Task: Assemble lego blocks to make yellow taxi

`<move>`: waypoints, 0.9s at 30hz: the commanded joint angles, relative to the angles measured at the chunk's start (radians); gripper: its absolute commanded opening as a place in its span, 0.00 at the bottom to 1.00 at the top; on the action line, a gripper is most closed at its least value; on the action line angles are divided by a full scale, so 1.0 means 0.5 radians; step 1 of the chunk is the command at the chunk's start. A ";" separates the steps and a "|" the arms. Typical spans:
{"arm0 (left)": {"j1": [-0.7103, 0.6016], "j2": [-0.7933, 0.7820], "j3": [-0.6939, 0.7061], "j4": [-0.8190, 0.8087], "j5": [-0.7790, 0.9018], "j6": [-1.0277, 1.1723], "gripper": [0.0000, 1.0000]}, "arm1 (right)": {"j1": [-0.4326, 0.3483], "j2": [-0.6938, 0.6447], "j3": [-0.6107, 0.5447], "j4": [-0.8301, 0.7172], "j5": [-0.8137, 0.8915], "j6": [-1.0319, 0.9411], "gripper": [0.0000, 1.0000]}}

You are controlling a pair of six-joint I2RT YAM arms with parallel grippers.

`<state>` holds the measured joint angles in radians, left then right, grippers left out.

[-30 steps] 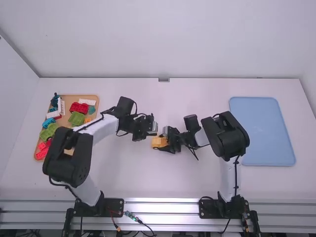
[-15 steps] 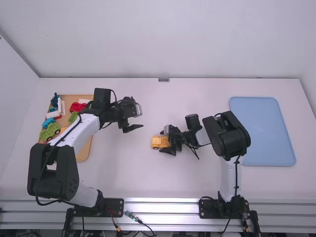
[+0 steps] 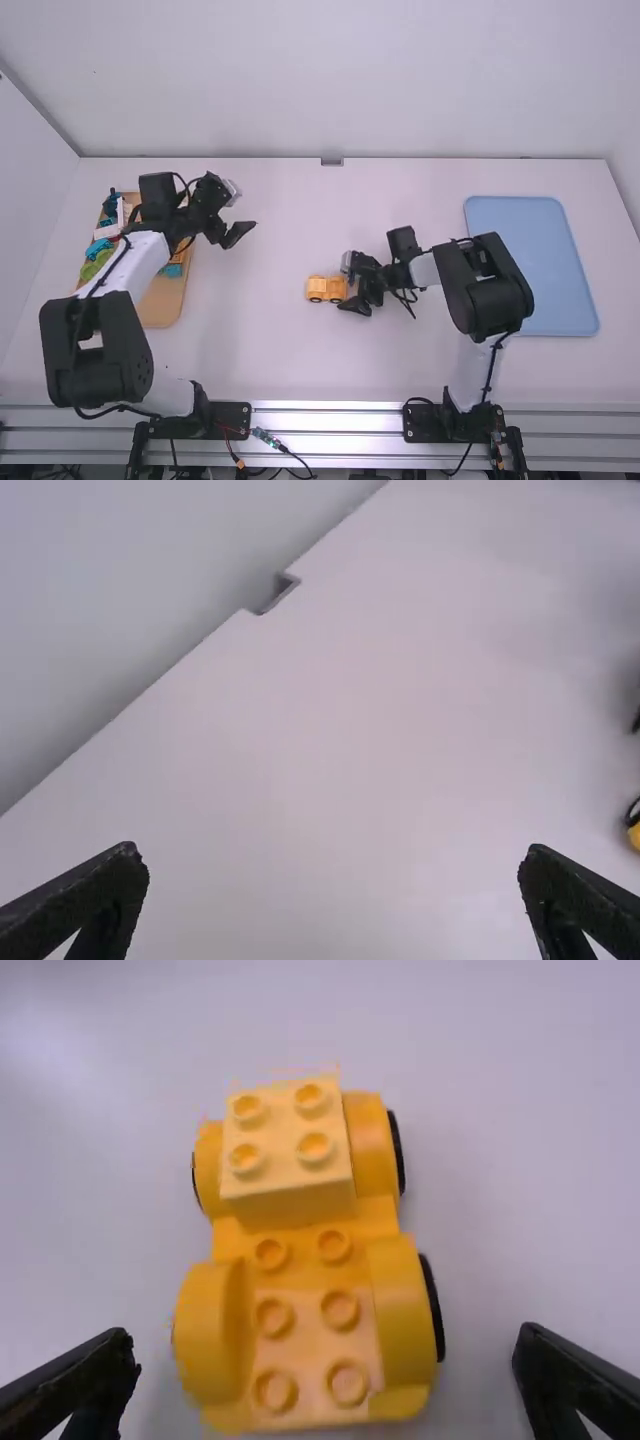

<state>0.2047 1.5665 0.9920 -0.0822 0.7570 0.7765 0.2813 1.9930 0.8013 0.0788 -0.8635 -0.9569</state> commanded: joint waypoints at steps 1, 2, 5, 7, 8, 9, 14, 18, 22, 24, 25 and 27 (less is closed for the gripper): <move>0.043 -0.047 0.019 0.015 0.017 -0.134 0.99 | -0.001 -0.115 -0.021 -0.124 0.377 -0.033 0.99; 0.058 -0.047 0.019 0.026 0.017 -0.170 0.99 | -0.001 -0.148 -0.021 -0.172 0.446 -0.034 0.99; 0.077 -0.047 0.029 0.018 -0.082 -0.261 0.99 | -0.001 -0.250 -0.019 -0.294 0.649 0.017 0.99; 0.077 -0.047 0.035 0.016 -0.316 -0.433 0.99 | -0.016 -0.344 -0.019 -0.334 0.831 0.141 0.99; 0.079 -0.047 0.036 0.018 -0.417 -0.506 0.99 | -0.030 -0.385 -0.019 -0.329 0.899 0.212 0.99; 0.076 -0.047 0.036 0.020 -0.528 -0.596 0.99 | -0.046 -0.434 -0.019 -0.312 0.966 0.282 0.99; 0.062 -0.047 0.036 0.024 -1.064 -0.977 0.99 | -0.104 -0.615 -0.018 -0.193 1.227 0.521 0.99; 0.095 -0.048 0.041 -0.094 -1.698 -1.395 0.99 | -0.122 -0.789 -0.018 -0.162 1.478 0.665 0.99; 0.091 -0.046 0.040 -0.188 -1.503 -1.434 0.99 | -0.121 -0.915 -0.019 -0.171 1.527 0.663 0.99; 0.079 -0.046 0.040 -0.198 -1.300 -1.481 0.99 | -0.122 -0.944 -0.019 -0.156 1.511 0.649 0.99; 0.073 -0.046 0.040 -0.230 -1.105 -1.537 0.99 | -0.117 -0.972 -0.019 -0.130 1.507 0.632 0.99; 0.078 -0.047 0.040 -0.290 -0.985 -1.541 0.99 | -0.117 -0.995 -0.019 -0.070 1.505 0.604 0.99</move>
<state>0.2478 1.5665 0.9920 -0.2070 0.1299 0.0673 0.2207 1.5269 0.7952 0.0265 -0.1268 -0.6552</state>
